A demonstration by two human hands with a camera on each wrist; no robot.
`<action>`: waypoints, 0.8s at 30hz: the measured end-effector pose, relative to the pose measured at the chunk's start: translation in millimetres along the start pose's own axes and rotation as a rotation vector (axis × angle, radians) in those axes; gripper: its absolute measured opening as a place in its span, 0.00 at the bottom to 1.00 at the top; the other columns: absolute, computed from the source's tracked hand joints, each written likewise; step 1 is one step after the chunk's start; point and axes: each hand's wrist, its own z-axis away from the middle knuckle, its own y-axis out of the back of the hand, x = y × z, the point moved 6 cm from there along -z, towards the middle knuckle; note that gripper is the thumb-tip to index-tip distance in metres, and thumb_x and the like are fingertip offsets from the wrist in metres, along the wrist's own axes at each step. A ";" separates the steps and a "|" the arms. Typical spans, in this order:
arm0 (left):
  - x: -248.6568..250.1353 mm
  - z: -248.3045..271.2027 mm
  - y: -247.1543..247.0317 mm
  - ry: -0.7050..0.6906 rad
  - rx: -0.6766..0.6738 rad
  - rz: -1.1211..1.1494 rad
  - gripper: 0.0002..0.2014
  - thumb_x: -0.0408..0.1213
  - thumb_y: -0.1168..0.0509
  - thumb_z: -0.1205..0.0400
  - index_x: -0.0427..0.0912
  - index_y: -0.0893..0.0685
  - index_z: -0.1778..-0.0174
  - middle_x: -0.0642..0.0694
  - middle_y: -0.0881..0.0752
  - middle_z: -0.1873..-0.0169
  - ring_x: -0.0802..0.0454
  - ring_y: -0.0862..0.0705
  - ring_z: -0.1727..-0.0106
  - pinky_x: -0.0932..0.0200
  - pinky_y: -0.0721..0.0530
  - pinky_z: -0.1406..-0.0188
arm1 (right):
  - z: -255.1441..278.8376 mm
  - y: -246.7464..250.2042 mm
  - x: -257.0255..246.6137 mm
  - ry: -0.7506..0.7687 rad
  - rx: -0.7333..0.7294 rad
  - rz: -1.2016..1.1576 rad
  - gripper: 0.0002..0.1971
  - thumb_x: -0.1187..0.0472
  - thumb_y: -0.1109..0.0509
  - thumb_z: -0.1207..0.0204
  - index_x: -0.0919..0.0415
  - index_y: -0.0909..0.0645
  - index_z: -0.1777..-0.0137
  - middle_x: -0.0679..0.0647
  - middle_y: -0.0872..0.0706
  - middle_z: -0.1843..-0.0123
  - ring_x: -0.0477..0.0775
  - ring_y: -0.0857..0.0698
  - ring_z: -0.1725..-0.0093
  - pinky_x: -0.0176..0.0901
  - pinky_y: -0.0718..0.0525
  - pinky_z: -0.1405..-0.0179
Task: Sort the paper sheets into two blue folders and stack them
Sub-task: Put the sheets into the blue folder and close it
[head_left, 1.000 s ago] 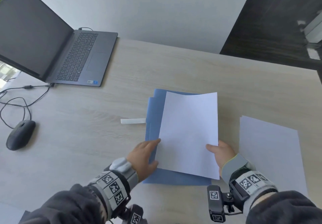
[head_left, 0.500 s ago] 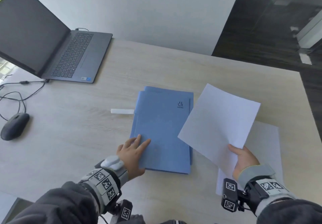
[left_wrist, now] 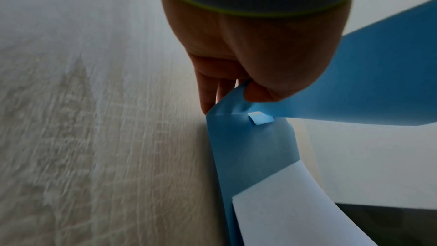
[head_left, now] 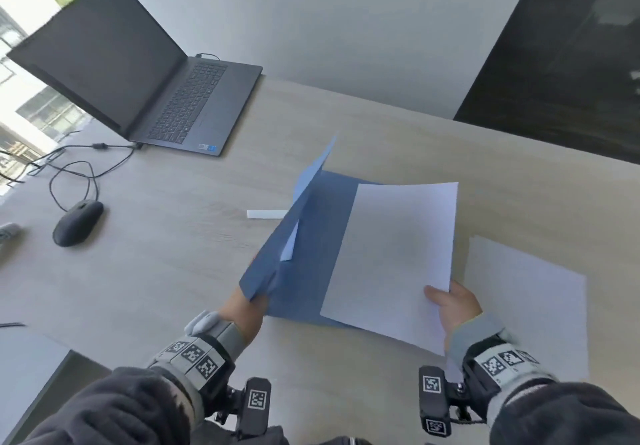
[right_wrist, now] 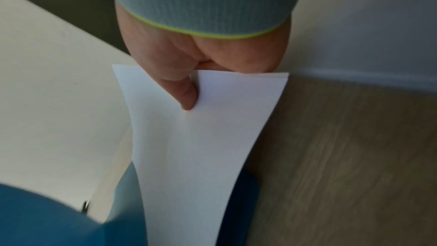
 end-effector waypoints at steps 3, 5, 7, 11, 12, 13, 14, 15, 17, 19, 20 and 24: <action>-12.2 -3.2 2.5 0.080 -0.034 0.066 0.09 0.37 0.38 0.17 0.33 0.19 0.53 0.27 0.13 0.44 0.30 0.15 0.41 0.43 0.17 0.40 | -1.5 -38.0 -6.2 0.030 -0.061 0.058 0.10 0.73 0.33 0.23 0.64 0.16 0.45 0.62 0.12 0.51 0.64 0.15 0.51 0.64 0.18 0.40; -16.1 -3.7 5.1 0.095 -0.039 0.089 0.08 0.38 0.38 0.17 0.36 0.20 0.56 0.28 0.12 0.45 0.31 0.14 0.41 0.44 0.17 0.40 | -2.0 -61.0 -8.4 0.043 -0.104 0.080 0.10 0.73 0.33 0.24 0.62 0.15 0.47 0.63 0.11 0.51 0.66 0.13 0.51 0.66 0.17 0.40; -17.6 -3.0 4.5 0.110 -0.044 0.082 0.09 0.40 0.38 0.16 0.37 0.21 0.57 0.29 0.12 0.44 0.32 0.15 0.40 0.46 0.18 0.40 | -4.0 -73.4 -7.7 0.045 -0.117 0.119 0.08 0.71 0.31 0.25 0.59 0.15 0.51 0.65 0.11 0.50 0.70 0.12 0.49 0.70 0.16 0.41; -19.9 -2.6 5.5 0.139 -0.062 0.090 0.11 0.42 0.39 0.16 0.38 0.21 0.59 0.30 0.12 0.44 0.34 0.14 0.42 0.47 0.18 0.42 | -7.6 -90.6 -3.9 0.022 -0.141 0.159 0.08 0.69 0.30 0.26 0.54 0.15 0.56 0.67 0.10 0.48 0.72 0.12 0.47 0.73 0.17 0.42; -20.6 -3.2 6.5 0.141 -0.058 0.099 0.11 0.41 0.39 0.15 0.38 0.22 0.59 0.31 0.12 0.46 0.36 0.15 0.46 0.49 0.19 0.45 | -7.8 -94.4 -2.8 0.018 -0.147 0.164 0.09 0.69 0.31 0.26 0.54 0.15 0.56 0.67 0.10 0.48 0.72 0.12 0.47 0.73 0.17 0.42; -20.5 -3.1 7.2 0.148 -0.058 0.105 0.11 0.41 0.39 0.15 0.39 0.23 0.60 0.33 0.13 0.50 0.39 0.17 0.50 0.52 0.21 0.48 | -7.5 -97.1 -2.1 0.018 -0.152 0.167 0.09 0.69 0.31 0.26 0.54 0.15 0.56 0.66 0.10 0.48 0.72 0.12 0.47 0.73 0.17 0.41; -21.2 -3.7 7.6 0.157 -0.061 0.107 0.12 0.41 0.40 0.15 0.40 0.23 0.62 0.35 0.15 0.53 0.41 0.19 0.53 0.54 0.23 0.50 | -8.5 -99.5 -0.7 0.015 -0.152 0.178 0.09 0.70 0.31 0.26 0.53 0.15 0.56 0.65 0.10 0.49 0.72 0.12 0.47 0.72 0.17 0.41; -21.2 -3.8 8.0 0.159 -0.064 0.103 0.13 0.42 0.40 0.15 0.41 0.24 0.65 0.38 0.16 0.55 0.43 0.21 0.54 0.55 0.24 0.50 | -8.9 -101.2 0.2 0.014 -0.151 0.181 0.10 0.70 0.31 0.26 0.53 0.15 0.56 0.64 0.10 0.49 0.71 0.12 0.47 0.72 0.17 0.41; -20.3 -3.0 8.7 0.162 -0.079 0.088 0.16 0.43 0.40 0.15 0.44 0.26 0.69 0.40 0.18 0.56 0.44 0.22 0.54 0.55 0.25 0.51 | -10.7 -102.6 2.1 0.010 -0.145 0.201 0.10 0.70 0.31 0.26 0.54 0.15 0.55 0.64 0.10 0.50 0.71 0.12 0.47 0.71 0.17 0.41; -18.9 -1.3 9.0 0.160 -0.091 0.069 0.17 0.43 0.40 0.14 0.45 0.26 0.70 0.41 0.18 0.58 0.44 0.22 0.55 0.56 0.27 0.52 | -13.5 -104.1 4.9 0.001 -0.148 0.210 0.10 0.71 0.31 0.26 0.54 0.15 0.56 0.64 0.10 0.50 0.72 0.12 0.46 0.71 0.17 0.40; -17.6 -0.3 10.0 0.154 -0.096 0.054 0.17 0.43 0.40 0.14 0.45 0.26 0.70 0.42 0.19 0.60 0.44 0.22 0.55 0.57 0.27 0.53 | -14.5 -105.1 5.9 -0.001 -0.153 0.199 0.11 0.71 0.32 0.26 0.54 0.15 0.56 0.64 0.10 0.49 0.71 0.12 0.46 0.71 0.17 0.39; 0.6 10.9 12.6 0.065 -0.084 0.007 0.13 0.36 0.41 0.14 0.39 0.25 0.66 0.49 0.27 0.71 0.44 0.25 0.64 0.59 0.28 0.59 | -15.7 -107.3 5.1 -0.002 -0.175 0.202 0.08 0.71 0.32 0.24 0.60 0.17 0.49 0.63 0.11 0.49 0.68 0.13 0.48 0.66 0.16 0.40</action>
